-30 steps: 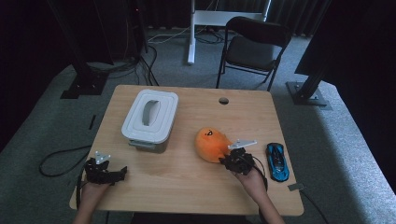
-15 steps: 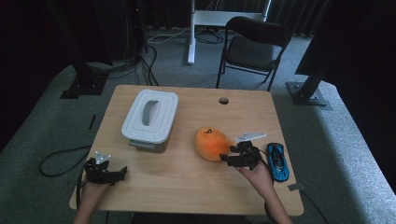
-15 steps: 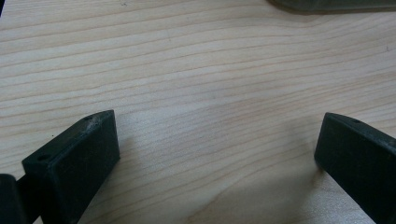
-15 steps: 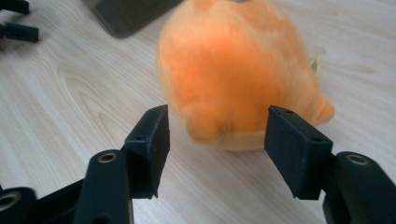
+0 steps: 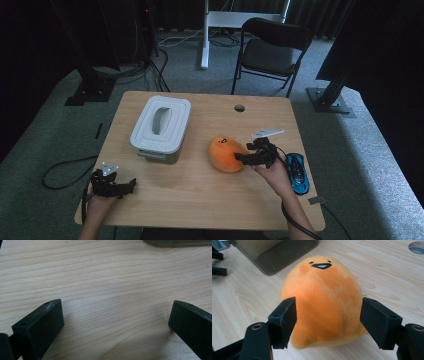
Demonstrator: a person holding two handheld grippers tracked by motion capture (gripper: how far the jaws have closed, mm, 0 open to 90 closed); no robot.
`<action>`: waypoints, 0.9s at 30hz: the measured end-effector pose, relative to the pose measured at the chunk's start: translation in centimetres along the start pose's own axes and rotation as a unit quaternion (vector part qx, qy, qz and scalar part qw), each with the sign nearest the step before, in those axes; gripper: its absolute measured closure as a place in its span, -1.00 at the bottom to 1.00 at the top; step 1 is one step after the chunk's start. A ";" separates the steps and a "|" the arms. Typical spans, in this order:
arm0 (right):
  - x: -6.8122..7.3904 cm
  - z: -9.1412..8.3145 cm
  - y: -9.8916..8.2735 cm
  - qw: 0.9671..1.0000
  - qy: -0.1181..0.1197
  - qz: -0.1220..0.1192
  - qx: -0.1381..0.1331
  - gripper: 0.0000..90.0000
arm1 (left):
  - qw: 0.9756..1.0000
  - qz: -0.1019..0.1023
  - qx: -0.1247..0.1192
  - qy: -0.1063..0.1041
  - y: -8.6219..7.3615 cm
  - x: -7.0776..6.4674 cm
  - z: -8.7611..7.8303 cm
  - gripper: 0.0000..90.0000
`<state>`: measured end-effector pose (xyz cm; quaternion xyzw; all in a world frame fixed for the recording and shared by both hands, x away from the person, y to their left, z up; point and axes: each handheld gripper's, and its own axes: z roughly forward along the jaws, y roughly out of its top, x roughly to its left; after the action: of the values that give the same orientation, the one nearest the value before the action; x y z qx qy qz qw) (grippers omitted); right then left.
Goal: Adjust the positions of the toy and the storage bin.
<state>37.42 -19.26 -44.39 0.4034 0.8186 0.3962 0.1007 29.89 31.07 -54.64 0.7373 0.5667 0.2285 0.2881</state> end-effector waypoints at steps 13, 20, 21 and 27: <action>-0.3 2.6 0.1 0.999 0.008 -0.018 0.034 -0.49 | 1.000 0.000 0.000 0.000 0.0 0.0 0.0 -0.99; 0.0 3.4 0.0 0.998 0.016 -0.029 0.046 -0.50 | 1.000 0.000 0.000 0.000 0.0 0.0 0.0 -0.99; 0.1 3.4 0.0 0.998 0.017 -0.033 0.048 -0.50 | 1.000 0.000 0.000 0.000 0.0 0.0 0.0 -0.99; 0.4 4.0 -0.2 0.998 0.020 -0.034 0.050 -0.48 | 1.000 0.000 0.000 0.000 0.0 0.0 0.0 -0.99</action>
<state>38.99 -16.80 -47.12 0.3718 0.8527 0.3587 0.0775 29.89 31.08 -54.64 0.7374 0.5666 0.2284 0.2881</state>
